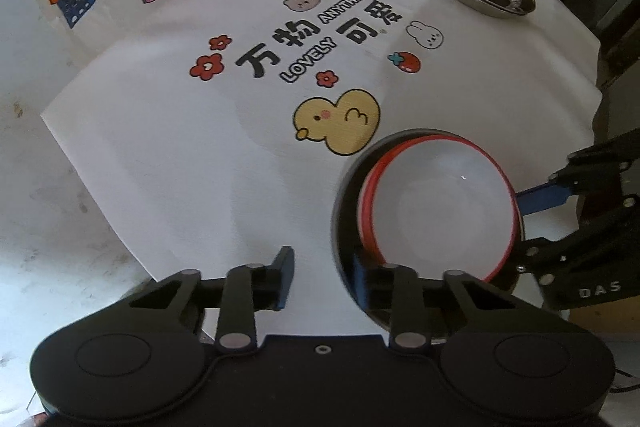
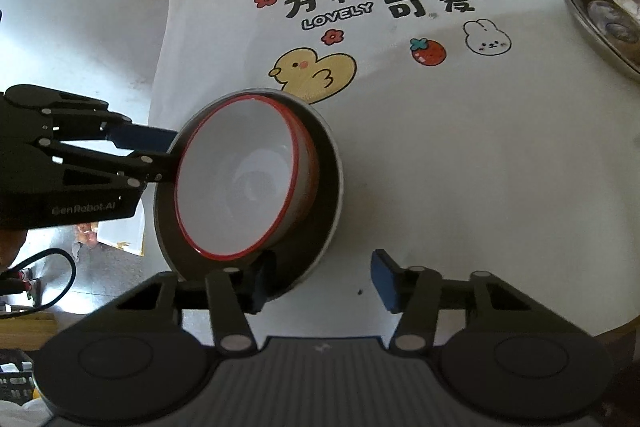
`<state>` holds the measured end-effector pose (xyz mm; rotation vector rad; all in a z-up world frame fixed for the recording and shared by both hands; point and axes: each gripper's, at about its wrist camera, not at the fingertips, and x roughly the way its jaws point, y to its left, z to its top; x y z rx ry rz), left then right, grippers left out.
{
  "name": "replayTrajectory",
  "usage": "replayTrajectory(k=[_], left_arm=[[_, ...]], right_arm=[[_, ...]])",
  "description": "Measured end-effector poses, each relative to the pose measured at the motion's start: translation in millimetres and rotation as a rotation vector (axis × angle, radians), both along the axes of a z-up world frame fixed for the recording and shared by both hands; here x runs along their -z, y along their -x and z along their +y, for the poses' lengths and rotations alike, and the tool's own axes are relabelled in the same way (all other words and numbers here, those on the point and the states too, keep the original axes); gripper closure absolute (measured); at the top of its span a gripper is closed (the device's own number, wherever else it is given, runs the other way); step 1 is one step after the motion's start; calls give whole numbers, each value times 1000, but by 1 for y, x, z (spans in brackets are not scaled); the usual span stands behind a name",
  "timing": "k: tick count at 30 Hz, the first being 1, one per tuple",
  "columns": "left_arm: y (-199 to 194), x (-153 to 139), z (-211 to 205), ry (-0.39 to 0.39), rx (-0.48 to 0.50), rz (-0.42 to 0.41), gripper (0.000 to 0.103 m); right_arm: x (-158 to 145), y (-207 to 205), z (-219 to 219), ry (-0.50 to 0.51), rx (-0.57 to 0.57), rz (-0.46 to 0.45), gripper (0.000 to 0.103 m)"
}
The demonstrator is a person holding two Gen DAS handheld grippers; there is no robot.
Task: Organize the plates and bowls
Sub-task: 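Close the left gripper on the stack rim while the right gripper closes too, then carry the bowl stack with both grippers toward the shallow steel plate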
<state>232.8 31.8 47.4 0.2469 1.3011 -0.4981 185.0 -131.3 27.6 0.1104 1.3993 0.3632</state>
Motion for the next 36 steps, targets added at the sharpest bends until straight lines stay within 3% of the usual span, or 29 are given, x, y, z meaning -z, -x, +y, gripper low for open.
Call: replayTrajectory(k=[6,8,26,36], left_arm=[[0,0,-2,24,7,18,92],[0,1,0,36,-4,22,92],[-4,-1,-5,28,-43,27,93],[-18,-11,-26,51,-40,-7,95]], right_arm=[[1,1,-1,-49,30,11,70],[3,2,-2,-72,47,10,77],[4,0,-9,-92,123,26,80],[-8,-6,-36,-90,161,-15,80]])
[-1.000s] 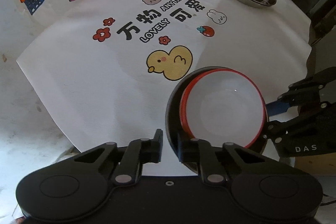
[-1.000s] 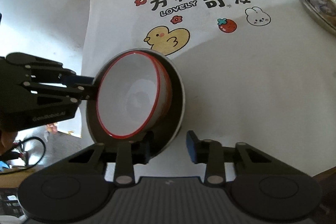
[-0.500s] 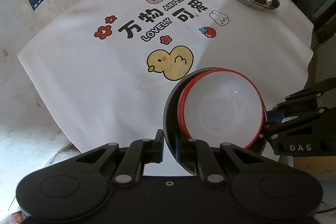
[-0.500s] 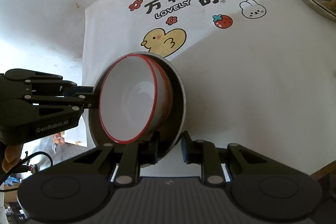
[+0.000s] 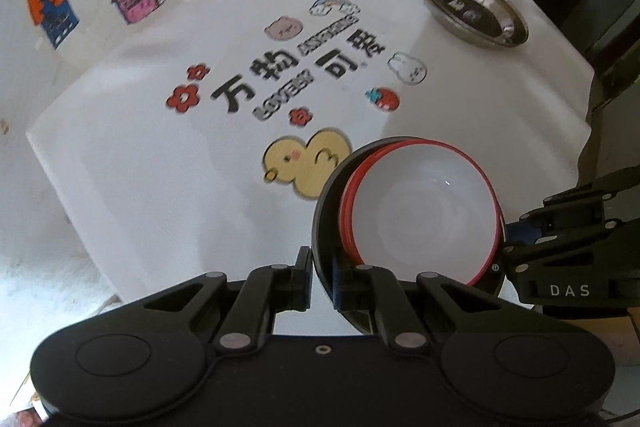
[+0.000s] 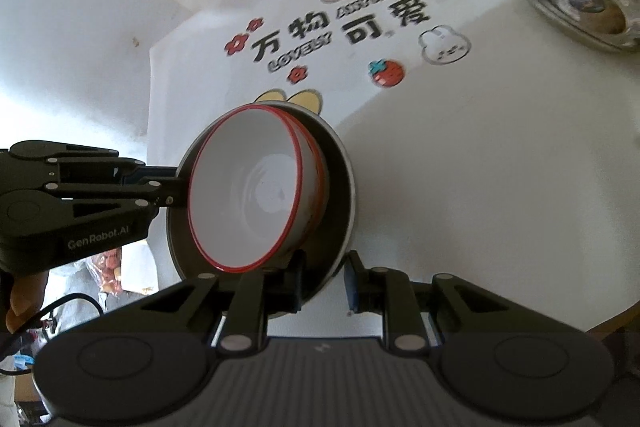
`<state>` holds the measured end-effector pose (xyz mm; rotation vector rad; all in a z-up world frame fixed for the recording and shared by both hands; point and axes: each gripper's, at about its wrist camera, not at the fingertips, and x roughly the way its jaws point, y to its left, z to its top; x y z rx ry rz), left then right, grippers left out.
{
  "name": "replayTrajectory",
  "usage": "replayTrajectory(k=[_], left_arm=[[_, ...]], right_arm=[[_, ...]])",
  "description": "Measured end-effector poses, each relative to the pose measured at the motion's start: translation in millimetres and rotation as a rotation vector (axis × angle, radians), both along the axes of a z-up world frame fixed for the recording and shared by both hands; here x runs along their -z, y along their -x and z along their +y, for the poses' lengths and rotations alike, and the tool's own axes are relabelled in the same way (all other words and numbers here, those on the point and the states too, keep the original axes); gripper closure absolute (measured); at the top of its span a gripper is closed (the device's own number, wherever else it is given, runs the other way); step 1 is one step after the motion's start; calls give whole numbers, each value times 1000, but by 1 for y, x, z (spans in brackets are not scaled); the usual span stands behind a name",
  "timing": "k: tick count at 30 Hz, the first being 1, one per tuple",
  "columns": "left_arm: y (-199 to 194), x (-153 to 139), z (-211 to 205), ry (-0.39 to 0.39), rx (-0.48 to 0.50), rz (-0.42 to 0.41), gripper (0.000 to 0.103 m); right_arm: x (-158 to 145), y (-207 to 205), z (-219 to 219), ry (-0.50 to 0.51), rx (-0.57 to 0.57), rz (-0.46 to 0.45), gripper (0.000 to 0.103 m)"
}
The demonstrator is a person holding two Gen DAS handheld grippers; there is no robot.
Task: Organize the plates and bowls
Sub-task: 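Carry the bowl stack with both grippers toward the shallow steel plate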
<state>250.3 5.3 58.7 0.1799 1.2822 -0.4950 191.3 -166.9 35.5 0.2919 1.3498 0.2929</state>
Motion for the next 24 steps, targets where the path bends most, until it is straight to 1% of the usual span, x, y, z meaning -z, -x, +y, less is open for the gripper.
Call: replayTrajectory(k=[4,13,19,24], left_arm=[[-8,-2,-17,12,13,-9,96],[-31,-14,-68,40,75,-41,96],[-48,-13,-105,56,102,-44,97],[-67,-16,-135,85,112,-56,97]], right_arm=[[-4,-5,-19,-1,26,-10,80],[-12,-18,-70,-11,100,-36,80],[-17,-29,-106,4,147,-47,80],[-24,-42,-137,25,182,-65,80]])
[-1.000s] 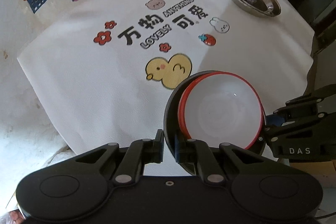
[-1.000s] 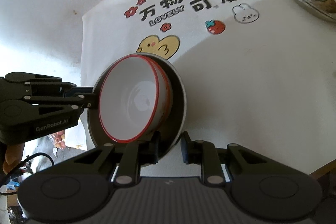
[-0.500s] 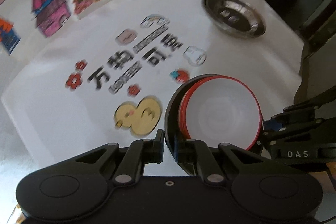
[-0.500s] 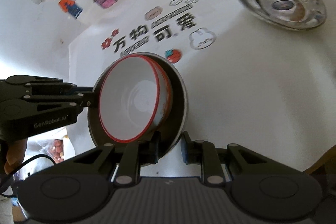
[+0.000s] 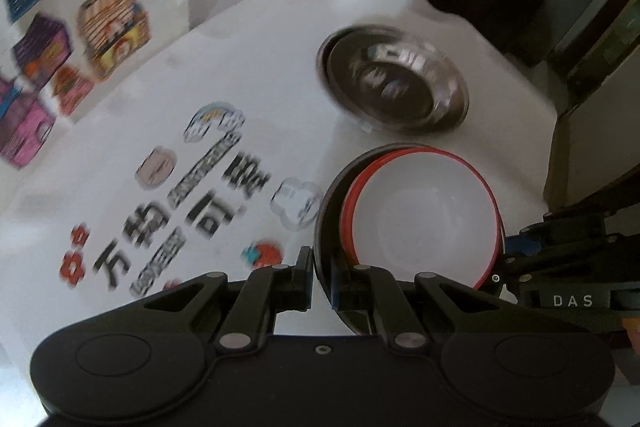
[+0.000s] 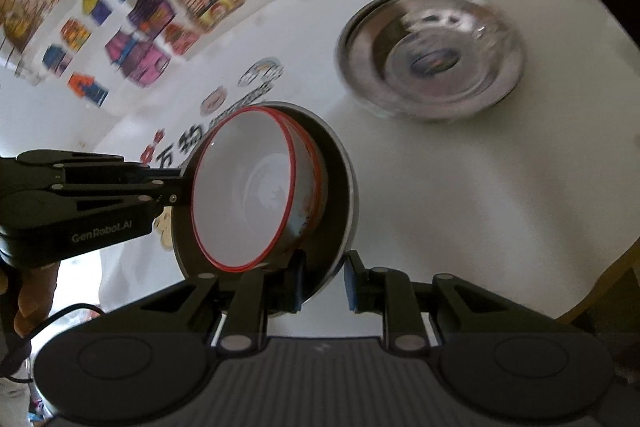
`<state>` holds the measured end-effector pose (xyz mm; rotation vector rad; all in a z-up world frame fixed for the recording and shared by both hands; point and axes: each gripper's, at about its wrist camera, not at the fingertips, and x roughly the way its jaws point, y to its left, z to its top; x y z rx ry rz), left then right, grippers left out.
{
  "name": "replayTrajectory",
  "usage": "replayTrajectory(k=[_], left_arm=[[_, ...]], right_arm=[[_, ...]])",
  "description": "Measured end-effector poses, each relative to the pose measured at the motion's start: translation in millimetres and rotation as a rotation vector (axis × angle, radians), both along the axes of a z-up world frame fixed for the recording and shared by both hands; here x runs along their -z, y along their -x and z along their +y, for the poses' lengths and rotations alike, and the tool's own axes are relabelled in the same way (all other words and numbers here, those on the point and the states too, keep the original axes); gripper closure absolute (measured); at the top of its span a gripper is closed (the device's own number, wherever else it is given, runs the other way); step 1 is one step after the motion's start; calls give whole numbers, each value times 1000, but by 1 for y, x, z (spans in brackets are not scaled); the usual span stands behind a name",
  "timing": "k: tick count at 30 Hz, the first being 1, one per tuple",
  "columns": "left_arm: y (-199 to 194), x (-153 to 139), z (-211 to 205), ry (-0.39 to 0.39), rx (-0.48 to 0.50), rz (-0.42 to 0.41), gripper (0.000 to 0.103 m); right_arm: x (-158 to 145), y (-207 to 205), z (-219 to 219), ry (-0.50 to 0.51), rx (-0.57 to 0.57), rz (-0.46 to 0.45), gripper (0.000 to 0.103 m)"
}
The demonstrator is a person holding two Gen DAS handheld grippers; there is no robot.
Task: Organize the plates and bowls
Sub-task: 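Carry the bowl stack with both grippers toward the shallow steel plate, then lower the bowl stack with both grippers onto the steel plate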
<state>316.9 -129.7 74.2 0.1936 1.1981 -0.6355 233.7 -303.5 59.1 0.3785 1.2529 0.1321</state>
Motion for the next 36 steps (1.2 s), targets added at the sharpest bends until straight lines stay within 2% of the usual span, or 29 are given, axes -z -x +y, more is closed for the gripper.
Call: replayTrajectory(k=[16,26,36], left_arm=[[-62,-5,-74,61,6,-30,97],[-93,5,-101,71,-12,-41,97],[-111,21,-112,63,-27,-61,97]], right_arm=[[-19,-35,-62,13,100,-27,79],[-10,-64,-88,21,129,-37,79],[3,-88,-92,44,118,-19,79]])
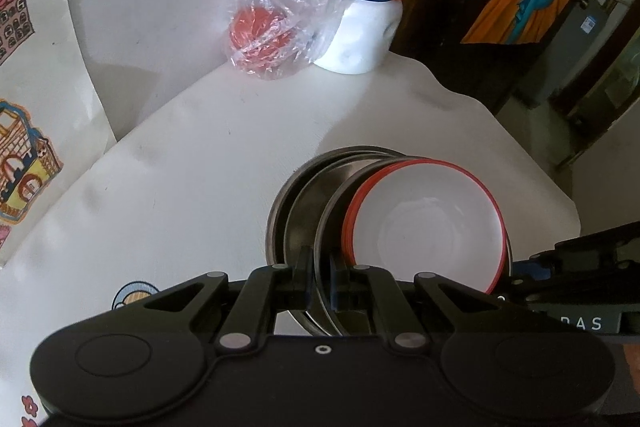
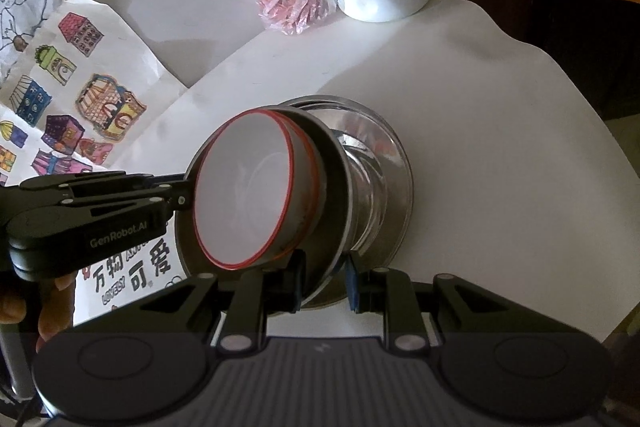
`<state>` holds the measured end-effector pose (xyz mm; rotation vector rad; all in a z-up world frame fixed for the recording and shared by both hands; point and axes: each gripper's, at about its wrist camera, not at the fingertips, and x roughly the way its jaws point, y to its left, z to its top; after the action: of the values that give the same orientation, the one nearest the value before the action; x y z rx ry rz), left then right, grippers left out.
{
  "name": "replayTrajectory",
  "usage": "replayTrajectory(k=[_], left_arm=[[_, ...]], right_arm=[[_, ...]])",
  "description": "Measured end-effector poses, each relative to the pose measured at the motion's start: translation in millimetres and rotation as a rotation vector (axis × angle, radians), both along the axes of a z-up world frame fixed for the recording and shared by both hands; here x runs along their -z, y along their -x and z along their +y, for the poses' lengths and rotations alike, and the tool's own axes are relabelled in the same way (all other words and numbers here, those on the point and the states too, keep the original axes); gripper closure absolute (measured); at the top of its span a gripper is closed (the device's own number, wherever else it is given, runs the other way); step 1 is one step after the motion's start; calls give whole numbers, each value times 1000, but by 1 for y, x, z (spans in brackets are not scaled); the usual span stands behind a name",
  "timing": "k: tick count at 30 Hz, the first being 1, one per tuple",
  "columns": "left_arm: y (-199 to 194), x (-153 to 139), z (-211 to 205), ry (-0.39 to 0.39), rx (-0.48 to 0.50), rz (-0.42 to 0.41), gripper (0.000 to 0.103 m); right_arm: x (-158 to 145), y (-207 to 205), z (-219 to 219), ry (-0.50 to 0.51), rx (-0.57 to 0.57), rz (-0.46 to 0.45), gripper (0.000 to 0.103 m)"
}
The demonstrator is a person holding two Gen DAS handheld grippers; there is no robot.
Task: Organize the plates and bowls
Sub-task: 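Lower the bowl stack with both grippers onto the steel plate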
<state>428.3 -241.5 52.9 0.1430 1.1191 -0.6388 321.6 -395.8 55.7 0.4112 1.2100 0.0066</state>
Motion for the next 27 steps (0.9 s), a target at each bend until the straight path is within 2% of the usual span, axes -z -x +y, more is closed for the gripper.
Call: replayTrajectory(k=[16,27], left_arm=[[-13,18,-8,6,-30,25,97],[-17,22,-8,14,-51,21,98]], right_arm=[[9,-14,-5,35,9,21,79],[11,-19,-4,56,5,-4,79]])
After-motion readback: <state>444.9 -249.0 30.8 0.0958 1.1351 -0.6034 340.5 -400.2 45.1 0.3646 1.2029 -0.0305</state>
